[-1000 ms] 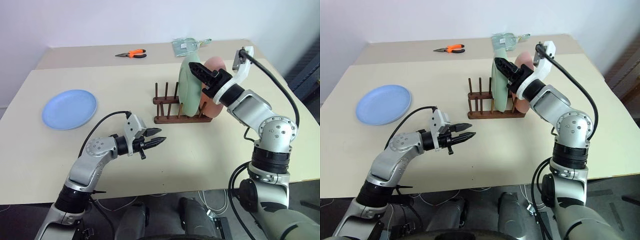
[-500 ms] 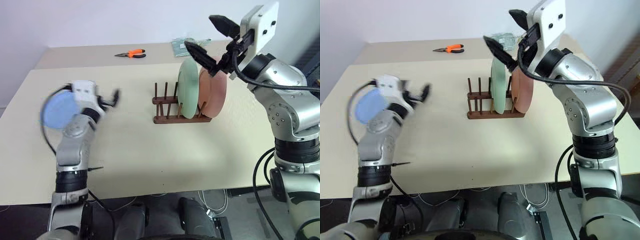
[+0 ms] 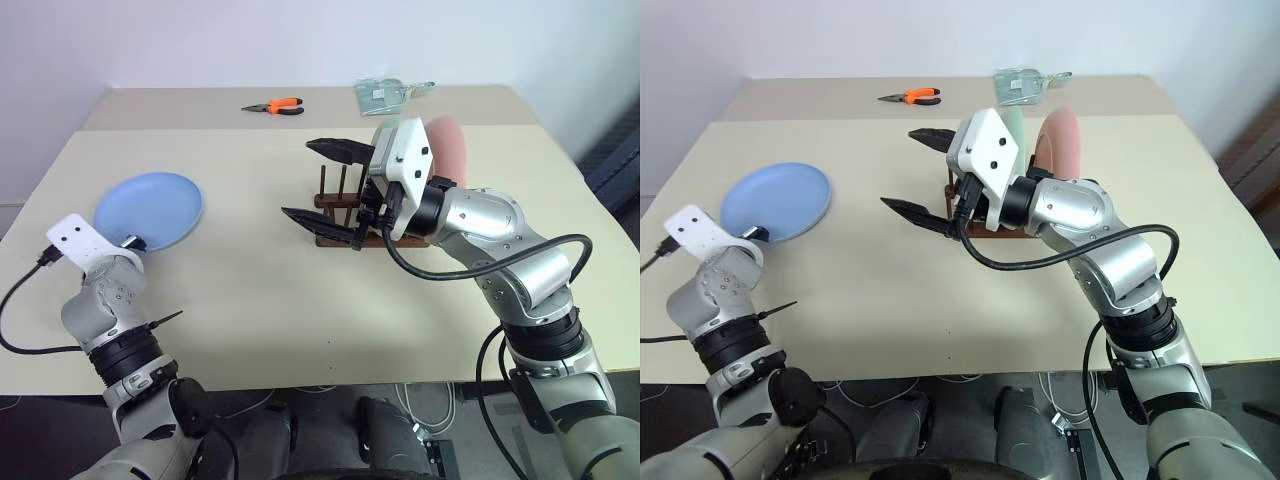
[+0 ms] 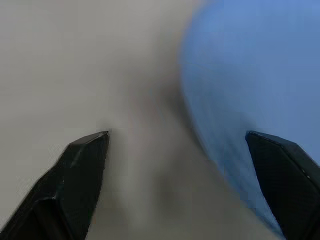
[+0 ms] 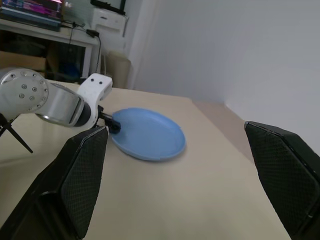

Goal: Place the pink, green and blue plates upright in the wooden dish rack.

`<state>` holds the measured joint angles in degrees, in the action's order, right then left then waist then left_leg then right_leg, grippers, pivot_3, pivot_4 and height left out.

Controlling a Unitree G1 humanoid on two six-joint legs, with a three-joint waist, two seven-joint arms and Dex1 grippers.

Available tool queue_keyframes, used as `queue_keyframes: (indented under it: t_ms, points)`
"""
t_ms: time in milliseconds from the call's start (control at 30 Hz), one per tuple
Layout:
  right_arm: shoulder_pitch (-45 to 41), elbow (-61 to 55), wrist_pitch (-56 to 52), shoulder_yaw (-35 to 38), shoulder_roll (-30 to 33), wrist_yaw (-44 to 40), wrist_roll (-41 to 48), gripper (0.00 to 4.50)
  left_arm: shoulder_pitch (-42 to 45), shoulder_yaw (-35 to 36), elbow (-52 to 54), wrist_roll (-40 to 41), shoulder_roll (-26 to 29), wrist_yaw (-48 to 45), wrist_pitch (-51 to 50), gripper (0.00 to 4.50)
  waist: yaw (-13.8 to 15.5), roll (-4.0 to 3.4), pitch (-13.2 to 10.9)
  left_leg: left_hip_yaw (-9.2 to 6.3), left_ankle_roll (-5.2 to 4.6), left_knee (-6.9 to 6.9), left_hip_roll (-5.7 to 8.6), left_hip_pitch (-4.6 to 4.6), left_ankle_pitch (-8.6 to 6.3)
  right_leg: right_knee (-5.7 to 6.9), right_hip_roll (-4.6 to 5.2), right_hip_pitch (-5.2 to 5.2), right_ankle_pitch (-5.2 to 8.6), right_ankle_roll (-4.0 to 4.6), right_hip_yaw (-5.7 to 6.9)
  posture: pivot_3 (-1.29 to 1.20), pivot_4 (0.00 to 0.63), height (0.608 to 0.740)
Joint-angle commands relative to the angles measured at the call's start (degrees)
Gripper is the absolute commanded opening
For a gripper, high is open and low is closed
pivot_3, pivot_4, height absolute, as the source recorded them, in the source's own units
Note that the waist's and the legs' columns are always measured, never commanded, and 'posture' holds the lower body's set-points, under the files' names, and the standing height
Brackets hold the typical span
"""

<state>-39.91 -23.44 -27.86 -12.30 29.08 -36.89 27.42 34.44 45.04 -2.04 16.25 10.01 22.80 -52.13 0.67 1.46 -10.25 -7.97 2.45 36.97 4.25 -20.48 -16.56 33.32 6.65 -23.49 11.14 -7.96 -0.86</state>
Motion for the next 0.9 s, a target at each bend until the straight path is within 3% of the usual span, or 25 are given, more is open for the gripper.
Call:
queue_keyframes:
  t_ms: [33, 200, 333, 533, 733, 867, 900]
  points:
    - [1.11, -1.48, 1.10, 0.57, 0.13, 0.34, -3.13, 4.50, 1.35, 1.52, -3.15, 3.85, 1.27, -2.49, 2.77, 2.60, -0.04, 0.00, 0.00, -0.01, 0.01, -0.01, -0.01, -0.01, 0.00, -0.01, 0.00, 0.00, 0.00, 0.00, 0.02, 0.00, 0.150, 0.740]
    - [1.78, -0.90, 0.63, 0.70, 0.23, -0.12, -6.00, 4.50, 3.13, 0.64, -6.83, 6.97, 2.39, -5.17, 5.78, 0.03, 0.07, 0.01, 0.00, 0.02, 0.02, 0.00, 0.00, -0.02, 0.01, -0.01, 0.01, -0.01, -0.03, 0.05, 0.01, 0.00, 0.150, 0.740]
    - [0.66, 0.17, 0.95, -0.35, 0.93, -1.78, -8.32, 4.50, 3.99, -4.70, -2.81, 9.31, 2.22, -10.30, 7.37, 0.03, 0.02, 0.03, -0.01, 0.02, 0.02, 0.00, 0.01, -0.02, 0.01, -0.05, 0.02, 0.02, -0.04, 0.06, 0.01, 0.00, 0.150, 0.740]
    - [-4.64, 6.54, 14.67, -9.89, 1.93, -4.40, -24.55, 4.50, 8.74, -18.47, 13.66, 13.73, 2.71, -15.66, -1.51, 0.03, -0.21, 0.28, -0.16, 0.01, 0.06, 0.01, 0.01, -0.13, 0.03, -0.06, 0.01, -0.05, -0.05, 0.07, 0.02, 0.00, 0.150, 0.740]
    - [-9.63, 19.71, 27.98, -15.16, -0.41, -1.74, -37.86, 4.50, 13.93, -23.61, 21.14, 17.46, 4.65, -16.41, -11.65, 0.03, -1.81, 0.26, -0.16, 0.08, 0.07, -0.12, 0.00, 0.01, 0.04, -0.06, 0.01, -0.04, -0.04, 0.06, -0.03, 0.00, 0.150, 0.740]
    - [-12.09, 26.72, 32.38, -14.83, -2.07, 1.06, -43.63, 4.50, 15.23, -22.40, 23.25, 20.56, 3.61, -16.21, -15.31, 0.03, -1.81, 0.23, -0.19, 0.10, 0.18, -0.17, -0.08, 0.01, 0.11, -0.01, -0.11, -0.16, -0.06, 0.09, -0.10, 0.00, 0.150, 0.740]
    - [-12.30, 27.89, 33.40, -14.79, -2.17, 1.38, -44.72, 4.25, 15.30, -22.00, 23.37, 21.05, 3.44, -16.36, -15.61, 0.00, -1.70, 0.24, -0.19, 0.09, 0.19, -0.17, -0.08, -0.03, 0.12, -0.01, -0.11, -0.17, -0.06, 0.10, -0.10, 0.00, 0.150, 0.740]
